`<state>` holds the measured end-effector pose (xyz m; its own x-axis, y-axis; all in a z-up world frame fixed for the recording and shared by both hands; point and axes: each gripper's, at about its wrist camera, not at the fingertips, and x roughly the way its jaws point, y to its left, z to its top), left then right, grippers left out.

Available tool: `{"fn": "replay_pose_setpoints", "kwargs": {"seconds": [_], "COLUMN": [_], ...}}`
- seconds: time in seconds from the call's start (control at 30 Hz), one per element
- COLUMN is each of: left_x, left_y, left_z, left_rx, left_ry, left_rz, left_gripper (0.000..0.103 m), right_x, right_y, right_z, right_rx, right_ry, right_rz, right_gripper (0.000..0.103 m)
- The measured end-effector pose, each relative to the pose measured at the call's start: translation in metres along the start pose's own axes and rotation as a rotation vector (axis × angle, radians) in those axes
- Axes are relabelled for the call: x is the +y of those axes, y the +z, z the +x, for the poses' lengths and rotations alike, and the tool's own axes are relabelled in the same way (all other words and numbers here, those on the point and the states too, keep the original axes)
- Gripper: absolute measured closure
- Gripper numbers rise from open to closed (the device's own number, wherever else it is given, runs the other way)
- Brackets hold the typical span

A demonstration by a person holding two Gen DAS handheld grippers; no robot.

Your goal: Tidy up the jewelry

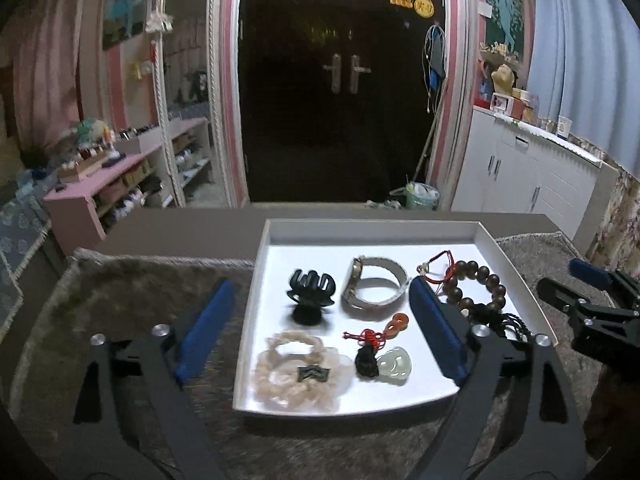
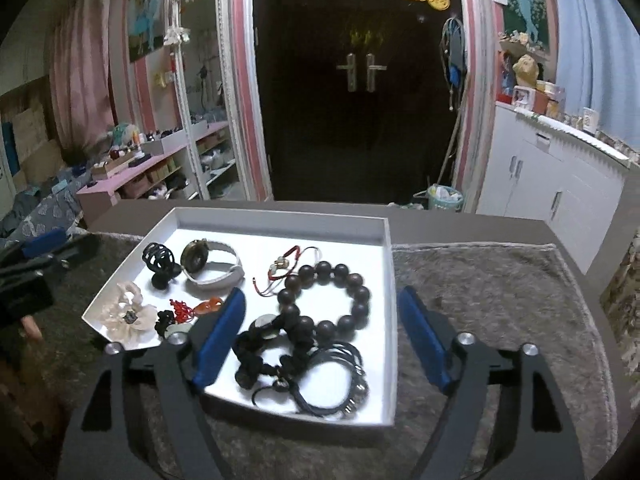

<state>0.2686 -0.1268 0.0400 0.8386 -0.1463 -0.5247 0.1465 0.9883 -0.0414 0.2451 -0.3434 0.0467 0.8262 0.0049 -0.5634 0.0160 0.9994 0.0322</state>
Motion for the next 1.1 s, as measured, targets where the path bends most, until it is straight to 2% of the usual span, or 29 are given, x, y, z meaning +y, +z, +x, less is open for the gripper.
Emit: {"fn": "replay_pose_setpoints", "kwargs": {"seconds": [0.13, 0.33, 0.67, 0.8, 1.1], "left_x": [0.01, 0.027, 0.027, 0.026, 0.026], "left_y": [-0.008, -0.052, -0.117, -0.117, -0.117], "left_z": [-0.038, -0.077, -0.088, -0.089, -0.086], "left_rx": [-0.039, -0.081, -0.089, -0.105, -0.096], "left_ry": [0.014, 0.09, 0.108, 0.09, 0.06], "left_rz": [0.004, -0.009, 0.071, 0.071, 0.067], "left_gripper": [0.004, 0.003, 0.004, 0.011, 0.012], "right_x": [-0.004, -0.001, 0.02, 0.024, 0.026], "right_y": [-0.007, -0.043, -0.098, -0.104, -0.105], "right_z": [-0.025, -0.056, -0.064, -0.06, -0.062], "right_rx": [-0.028, -0.033, -0.034, -0.023, -0.019], "right_ry": [0.0, 0.032, 0.048, 0.044, 0.018], "right_rz": [0.006, 0.049, 0.018, 0.0, -0.014], "right_gripper": [0.011, 0.008, 0.008, 0.008, 0.008]}}
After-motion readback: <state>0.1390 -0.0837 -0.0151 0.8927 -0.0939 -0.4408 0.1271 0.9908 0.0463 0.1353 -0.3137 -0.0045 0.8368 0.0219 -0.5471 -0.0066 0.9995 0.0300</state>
